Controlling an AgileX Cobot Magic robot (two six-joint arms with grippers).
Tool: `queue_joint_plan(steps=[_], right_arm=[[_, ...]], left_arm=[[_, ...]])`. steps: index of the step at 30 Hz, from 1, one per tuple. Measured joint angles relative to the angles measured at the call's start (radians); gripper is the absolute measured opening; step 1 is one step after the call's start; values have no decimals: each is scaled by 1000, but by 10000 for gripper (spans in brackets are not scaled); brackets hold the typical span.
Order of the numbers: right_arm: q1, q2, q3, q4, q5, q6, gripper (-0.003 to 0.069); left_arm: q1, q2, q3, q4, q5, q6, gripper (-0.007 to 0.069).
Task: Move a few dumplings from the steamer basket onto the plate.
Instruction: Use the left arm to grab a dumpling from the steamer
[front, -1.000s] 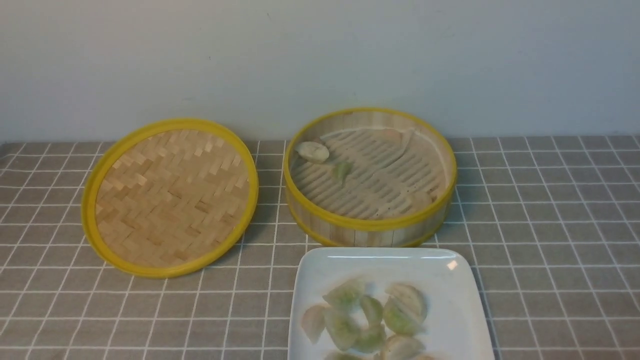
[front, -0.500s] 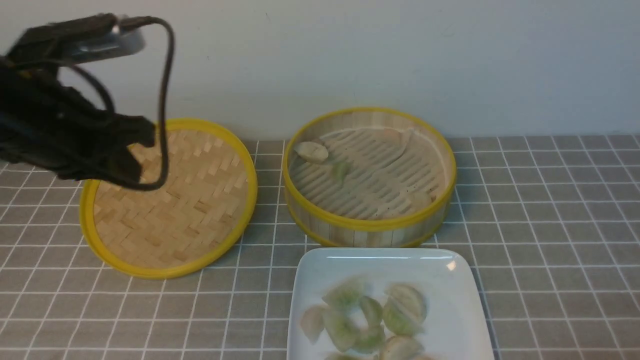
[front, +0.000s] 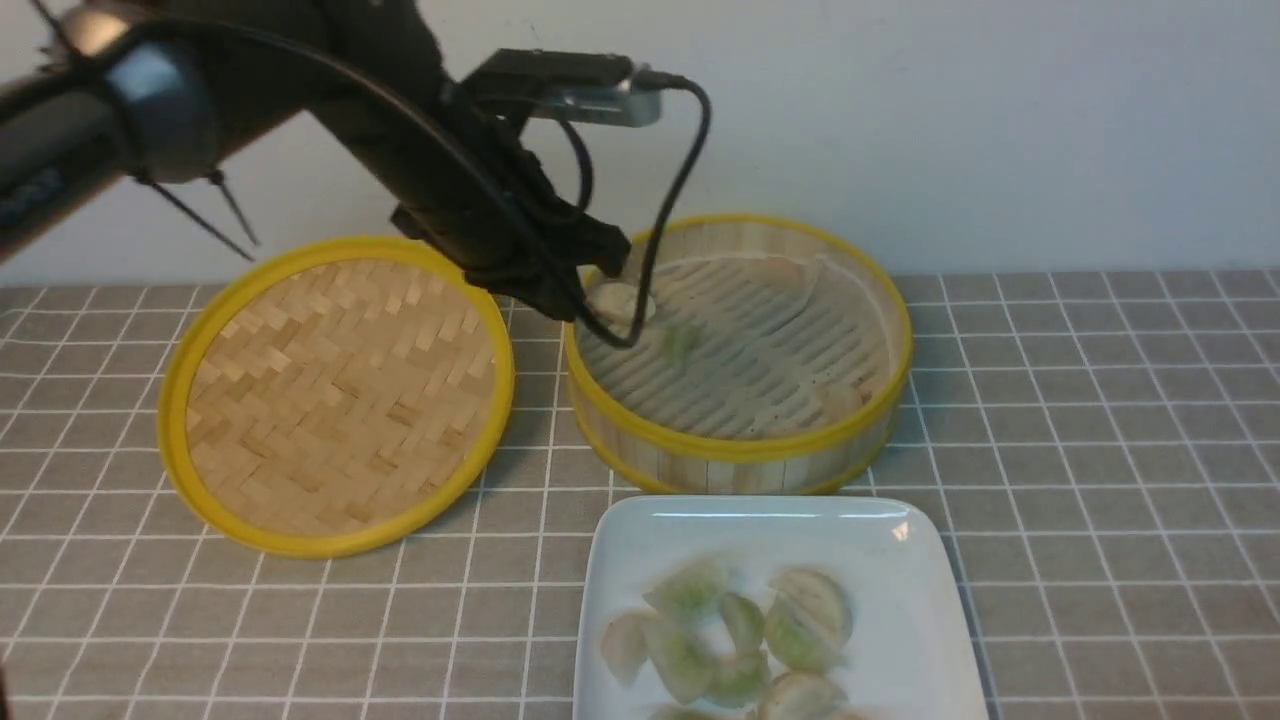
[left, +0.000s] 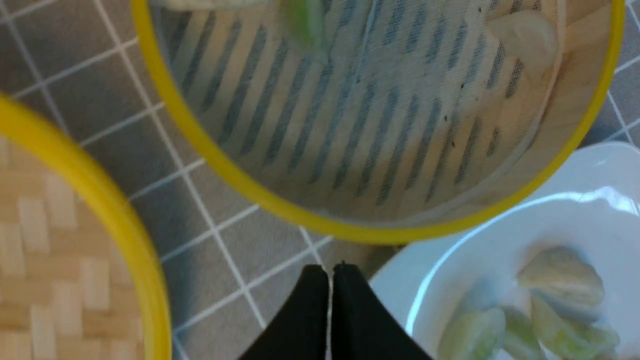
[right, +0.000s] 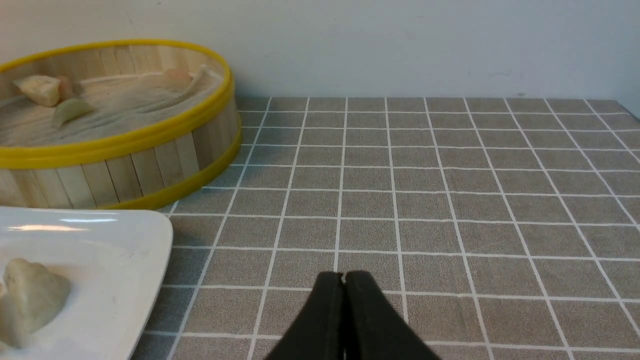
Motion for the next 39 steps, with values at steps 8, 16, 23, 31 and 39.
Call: queue_joint_plan(steps=[8,16,23,31,39], right_arm=[[0,0,0,0,0,0,-13],[0,0,0,0,0,0,-13],[0,0,0,0,0,0,-13],[0,0,0,0,0,0,-13],[0,0,0,0,0,0,-13]], left_arm=[[-62,199,-178,50,-133,25,176],[-72,403,-296,53,-247,26,391],[-72,470,-305,54,-335,33,387],[-72,471,-313,60,-309,33,179],[-72,356,-357,60,-61,26,162]])
